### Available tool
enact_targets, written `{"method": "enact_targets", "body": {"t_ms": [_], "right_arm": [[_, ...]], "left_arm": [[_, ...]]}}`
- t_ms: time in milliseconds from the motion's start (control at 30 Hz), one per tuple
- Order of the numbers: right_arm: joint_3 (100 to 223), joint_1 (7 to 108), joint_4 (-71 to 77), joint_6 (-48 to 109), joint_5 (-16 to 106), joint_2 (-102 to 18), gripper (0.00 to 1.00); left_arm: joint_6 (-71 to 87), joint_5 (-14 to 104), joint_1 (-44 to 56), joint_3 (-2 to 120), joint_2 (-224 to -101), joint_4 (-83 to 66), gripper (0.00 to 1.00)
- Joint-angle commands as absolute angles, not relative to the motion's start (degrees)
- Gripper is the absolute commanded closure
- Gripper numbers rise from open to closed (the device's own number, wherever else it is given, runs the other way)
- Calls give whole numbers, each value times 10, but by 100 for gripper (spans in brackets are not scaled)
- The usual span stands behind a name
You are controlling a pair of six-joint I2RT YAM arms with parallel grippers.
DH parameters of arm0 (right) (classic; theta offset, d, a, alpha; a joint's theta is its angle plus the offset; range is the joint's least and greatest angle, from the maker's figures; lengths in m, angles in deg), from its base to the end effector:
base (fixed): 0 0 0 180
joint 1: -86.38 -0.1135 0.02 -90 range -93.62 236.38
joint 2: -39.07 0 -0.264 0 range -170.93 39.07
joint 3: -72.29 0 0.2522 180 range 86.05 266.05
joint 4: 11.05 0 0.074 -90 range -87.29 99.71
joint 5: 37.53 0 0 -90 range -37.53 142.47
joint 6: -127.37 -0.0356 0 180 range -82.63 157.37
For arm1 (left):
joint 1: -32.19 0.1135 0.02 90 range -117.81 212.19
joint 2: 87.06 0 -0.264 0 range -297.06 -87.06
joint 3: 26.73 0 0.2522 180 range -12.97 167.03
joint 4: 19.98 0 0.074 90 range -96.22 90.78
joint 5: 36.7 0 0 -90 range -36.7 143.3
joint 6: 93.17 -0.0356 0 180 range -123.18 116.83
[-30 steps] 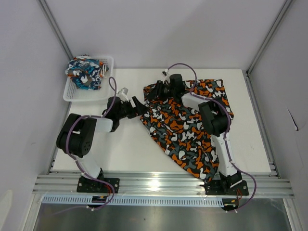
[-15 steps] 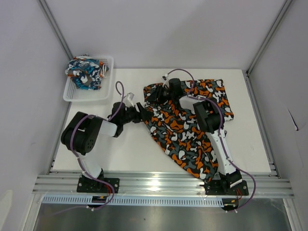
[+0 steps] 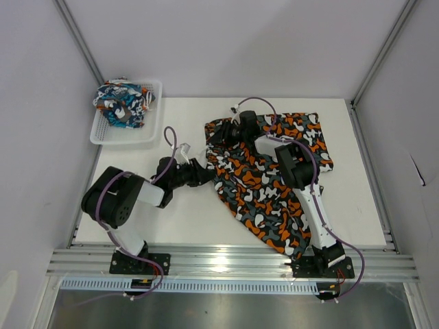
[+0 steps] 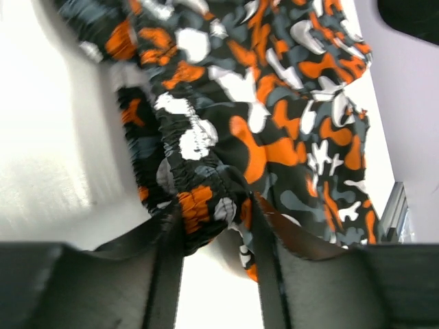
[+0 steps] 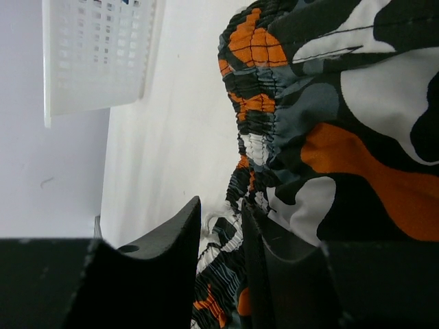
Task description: Fold and stack the shorts
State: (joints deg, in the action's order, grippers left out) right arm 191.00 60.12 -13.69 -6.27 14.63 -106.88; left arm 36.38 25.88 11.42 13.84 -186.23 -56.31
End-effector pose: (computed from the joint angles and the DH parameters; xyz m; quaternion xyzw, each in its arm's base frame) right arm 0.4888 0.2655 0.1034 -0.0529 0.8134 0.5164 0.2626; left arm 0.2665 -0.1186 0.1188 -0.0013 0.8174 -0.4421 0.3692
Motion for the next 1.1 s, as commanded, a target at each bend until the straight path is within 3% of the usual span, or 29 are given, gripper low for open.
{"method": "enact_targets", "body": {"t_ms": [0, 133, 300, 467, 567, 667, 800, 900, 1067], "right_arm": [[1934, 601, -122, -46, 162, -1087, 67], [1934, 601, -119, -43, 159, -1085, 67], [1933, 601, -124, -44, 150, -1086, 67], [1920, 603, -143, -54, 140, -1083, 67], [1919, 602, -148, -58, 134, -1085, 67], [1920, 603, -156, -62, 127, -1088, 67], [1921, 604, -161, -67, 120, -1090, 67], [1921, 604, -163, -68, 118, -1091, 67], [1925, 603, -167, -75, 111, -1097, 67]], "left_arm": [[351, 242, 110, 131, -1814, -575, 60], [332, 244, 110, 132, -1772, -510, 65], [308, 243, 110, 156, -1769, -463, 62], [286, 247, 112, 192, -1825, -456, 38], [271, 233, 119, 199, -1855, -479, 28], [254, 228, 129, 205, -1873, -485, 25], [263, 190, 142, 202, -1901, -538, 25], [284, 143, 144, 188, -1923, -615, 30], [313, 115, 144, 154, -1931, -719, 46]]}}
